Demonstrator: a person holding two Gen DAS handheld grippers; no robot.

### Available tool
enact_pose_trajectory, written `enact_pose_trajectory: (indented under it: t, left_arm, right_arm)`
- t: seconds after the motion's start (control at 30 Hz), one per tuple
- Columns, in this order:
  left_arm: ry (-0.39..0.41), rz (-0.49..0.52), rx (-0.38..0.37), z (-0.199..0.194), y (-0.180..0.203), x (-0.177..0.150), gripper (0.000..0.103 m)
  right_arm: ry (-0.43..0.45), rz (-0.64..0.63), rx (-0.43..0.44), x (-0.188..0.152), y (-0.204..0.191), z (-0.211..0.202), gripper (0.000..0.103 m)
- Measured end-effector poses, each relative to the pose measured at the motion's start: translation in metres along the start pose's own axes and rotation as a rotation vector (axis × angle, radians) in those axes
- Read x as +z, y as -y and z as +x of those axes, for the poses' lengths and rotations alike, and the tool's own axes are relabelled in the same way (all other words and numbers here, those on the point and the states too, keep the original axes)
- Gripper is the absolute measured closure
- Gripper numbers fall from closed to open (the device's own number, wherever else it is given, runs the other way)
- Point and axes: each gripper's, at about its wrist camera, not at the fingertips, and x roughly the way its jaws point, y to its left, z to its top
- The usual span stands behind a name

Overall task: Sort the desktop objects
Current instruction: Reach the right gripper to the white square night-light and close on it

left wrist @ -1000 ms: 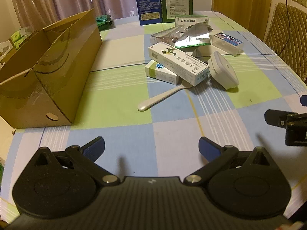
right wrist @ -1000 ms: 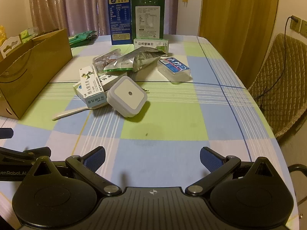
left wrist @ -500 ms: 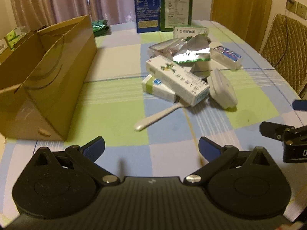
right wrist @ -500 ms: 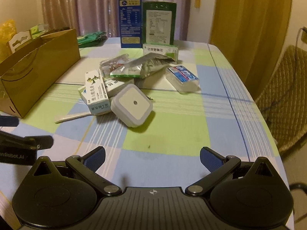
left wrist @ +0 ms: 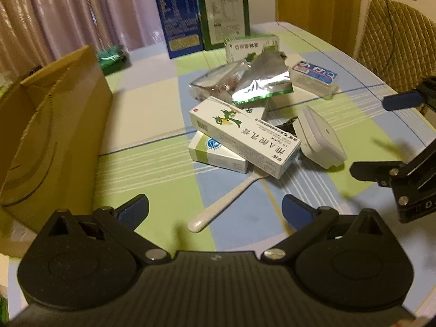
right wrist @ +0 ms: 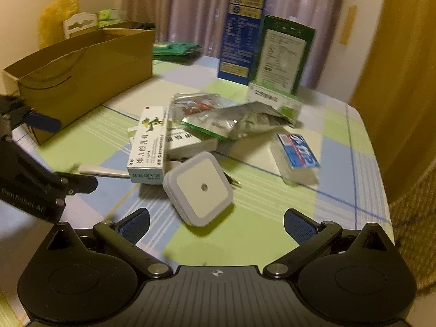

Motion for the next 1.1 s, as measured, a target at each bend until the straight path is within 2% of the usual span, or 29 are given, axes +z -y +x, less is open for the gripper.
enact_pose_trajectory:
  t: [0.17,0.37,0.57,0.67,1.1]
  left_arm:
    - [-0.009,0.046,0.002,0.007,0.000,0.005,0.001]
    - [-0.001,0.036,-0.025,0.008,0.001,0.006,0.001]
    - [-0.009,-0.003,0.005,0.012,-0.005,0.007,0.001]
    - [-0.011,-0.026,-0.006,0.012,-0.008,0.008,0.001]
    - [-0.028,0.012,-0.001,0.018,-0.003,0.010,0.001]
  right_arm:
    - [-0.008,-0.034,0.039,0.004,0.004,0.015,0.002]
    - [-0.001,-0.044,0.074,0.009,0.007,0.025,0.002]
    - [-0.001,-0.069,0.100,0.011,0.006,0.033,0.002]
    - [0.000,-0.086,0.110,0.012,0.004,0.036,0.002]
    - [0.011,-0.092,0.160,0.018,0.004,0.048,0.002]
